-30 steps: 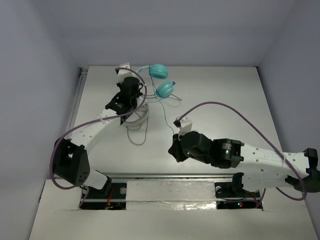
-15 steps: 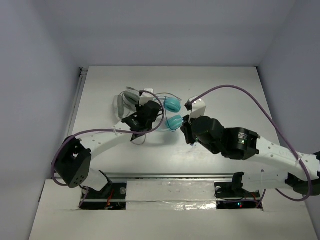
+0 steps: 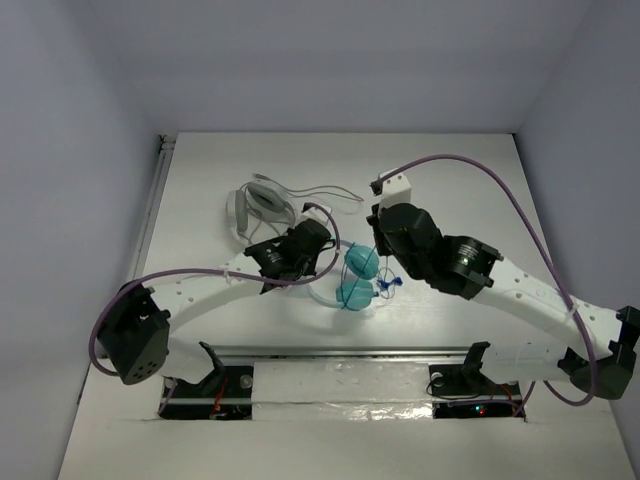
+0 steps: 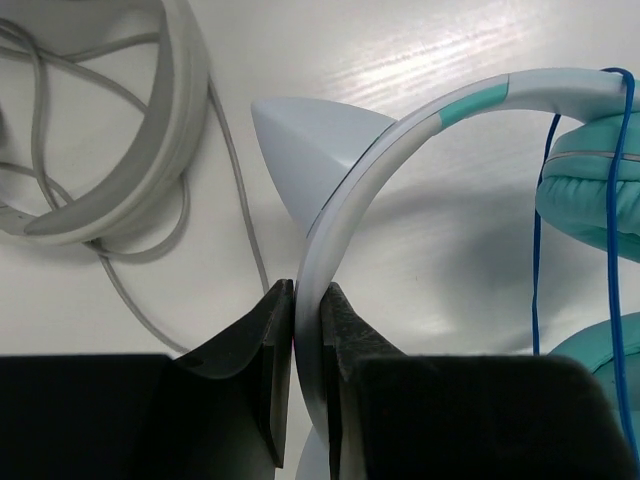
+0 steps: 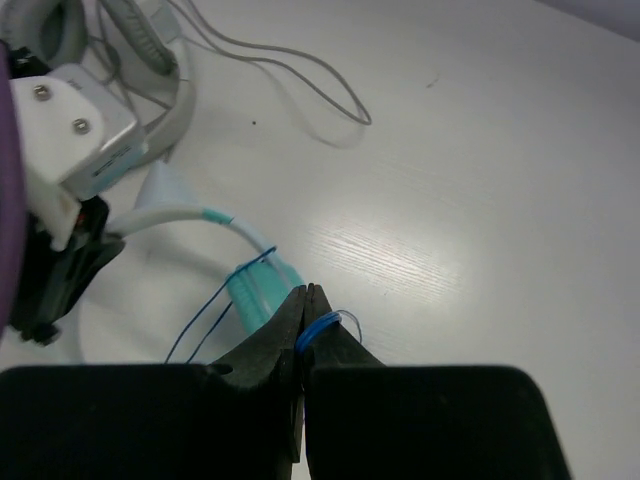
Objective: Wrap the headphones
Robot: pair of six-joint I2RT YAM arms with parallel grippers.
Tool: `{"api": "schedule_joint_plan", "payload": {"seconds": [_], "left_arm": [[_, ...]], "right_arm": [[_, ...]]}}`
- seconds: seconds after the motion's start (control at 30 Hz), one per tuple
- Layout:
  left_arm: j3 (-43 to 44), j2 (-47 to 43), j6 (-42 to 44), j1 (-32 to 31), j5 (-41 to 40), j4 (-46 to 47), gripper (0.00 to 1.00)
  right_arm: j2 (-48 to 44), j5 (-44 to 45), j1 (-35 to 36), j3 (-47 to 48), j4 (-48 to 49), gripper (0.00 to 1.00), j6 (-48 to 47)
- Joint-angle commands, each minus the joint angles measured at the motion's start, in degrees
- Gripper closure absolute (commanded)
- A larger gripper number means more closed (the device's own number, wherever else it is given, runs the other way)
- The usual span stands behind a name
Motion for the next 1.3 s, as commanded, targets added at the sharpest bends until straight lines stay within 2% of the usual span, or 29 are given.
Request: {"api": "schedule_joint_plan", "payload": {"seconds": [0.0,0.17,0.3,0.37,0.47,0.67,0.8,0.93,1.07,1.13,1.27], "left_arm": [[4.79,-3.57,3.91,0.09,7.13,-5.22,1.0],[7.6,-6.64,10.05,0.09,7.58,-10.85,1.0],[8.57,-7.96,13.84,0.09,13.82,-10.94,1.0],[10.24,-8.49,14.46,0.09,11.02,-13.58,1.0],[10.51,-11.82,16.22,0.09,20.38,-10.96,1.0],[10.07,-14.99,15.7,1.14,32.08,-7.35,1.0],[10.25,-16.4,14.64,3.51,39.64,-4.71,1.0],[10.68,-17.28,13.5,6.24,42.91,-2.34,1.0],[10.6,-17.81,13.32,9.83,48.08,0.73,1.0],[10.6,-17.98,12.53,11.6,50.9,1.53,1.0],[10.6,-19.04,10.69,15.91,56.97,5.3,1.0]], "right_arm": [[2.16,3.81,-2.03,-0.86,5.98,1.0,-3.39],[3.4,3.46,-2.03,-1.04,6.42,1.0,-3.31],[4.18,1.79,-2.56,-1.13,8.97,1.0,-3.66],[5.59,2.93,-2.56,-0.69,7.92,1.0,-3.13],[5.68,2.32,-3.25,-2.09,9.93,1.0,-3.22],[3.76,-2.69,-7.65,-5.34,14.86,1.0,-0.41],[-0.54,-8.92,-11.25,-8.5,18.54,1.0,3.8],[-4.5,-13.93,-14.42,-12.02,21.36,1.0,7.59],[-8.37,-23.06,-21.34,-16.41,25.83,1.0,10.4],[-9.95,-28.59,-22.77,-19.56,29.87,0.99,10.93],[-11.71,-32.31,-23.91,-24.31,36.91,0.96,13.04]]}}
